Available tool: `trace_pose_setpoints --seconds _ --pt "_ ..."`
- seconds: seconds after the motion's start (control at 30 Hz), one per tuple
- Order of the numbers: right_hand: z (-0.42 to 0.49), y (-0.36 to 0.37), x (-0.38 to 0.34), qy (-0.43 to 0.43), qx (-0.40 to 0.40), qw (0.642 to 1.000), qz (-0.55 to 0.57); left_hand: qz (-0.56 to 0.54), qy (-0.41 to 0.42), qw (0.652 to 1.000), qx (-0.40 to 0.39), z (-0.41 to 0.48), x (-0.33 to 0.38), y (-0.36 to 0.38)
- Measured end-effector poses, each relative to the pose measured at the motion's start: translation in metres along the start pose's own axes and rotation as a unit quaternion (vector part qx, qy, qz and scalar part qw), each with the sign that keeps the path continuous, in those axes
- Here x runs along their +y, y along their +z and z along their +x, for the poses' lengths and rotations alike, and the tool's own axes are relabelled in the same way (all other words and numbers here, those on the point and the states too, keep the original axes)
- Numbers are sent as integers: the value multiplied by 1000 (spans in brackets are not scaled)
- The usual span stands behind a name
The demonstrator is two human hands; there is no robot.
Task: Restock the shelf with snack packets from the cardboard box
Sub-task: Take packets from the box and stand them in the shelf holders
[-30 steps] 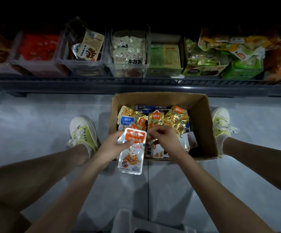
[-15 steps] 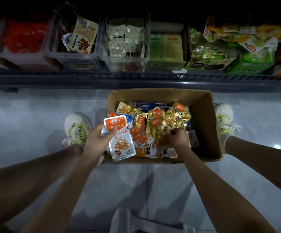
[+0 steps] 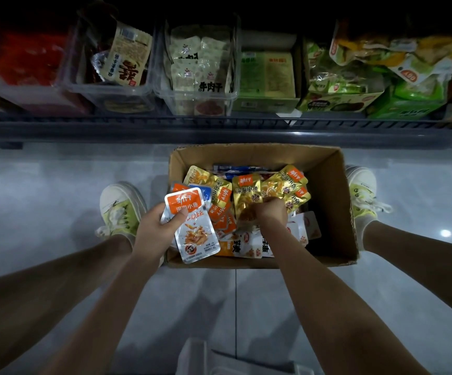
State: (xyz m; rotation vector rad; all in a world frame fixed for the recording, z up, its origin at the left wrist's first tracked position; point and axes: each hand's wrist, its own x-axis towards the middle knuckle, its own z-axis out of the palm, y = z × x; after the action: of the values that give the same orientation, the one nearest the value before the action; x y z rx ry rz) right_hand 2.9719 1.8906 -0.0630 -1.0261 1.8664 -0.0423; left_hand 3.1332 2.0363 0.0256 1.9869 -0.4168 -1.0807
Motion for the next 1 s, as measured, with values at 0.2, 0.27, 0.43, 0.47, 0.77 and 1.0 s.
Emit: trace_pose_setpoints --seconds 0.2,0.27,0.43,0.47,0.77,1.0 --pt "-8 -11 5 4 -8 995 95 4 -1 1000 19 1 2 2" --pt "-15 -19 6 14 -42 982 181 9 1 1000 23 -2 4 4" --pt "-45 -47 8 -25 -97 955 279 25 40 997 61 -16 11 3" --pt "-55 -53 6 -31 -109 947 301 28 48 996 75 -19 12 2" --pt "-147 -76 -17 -135 -299 881 341 -4 153 984 95 -68 56 0" --pt "-214 -75 -34 -284 -253 876 298 -90 205 971 85 -116 100 -10"
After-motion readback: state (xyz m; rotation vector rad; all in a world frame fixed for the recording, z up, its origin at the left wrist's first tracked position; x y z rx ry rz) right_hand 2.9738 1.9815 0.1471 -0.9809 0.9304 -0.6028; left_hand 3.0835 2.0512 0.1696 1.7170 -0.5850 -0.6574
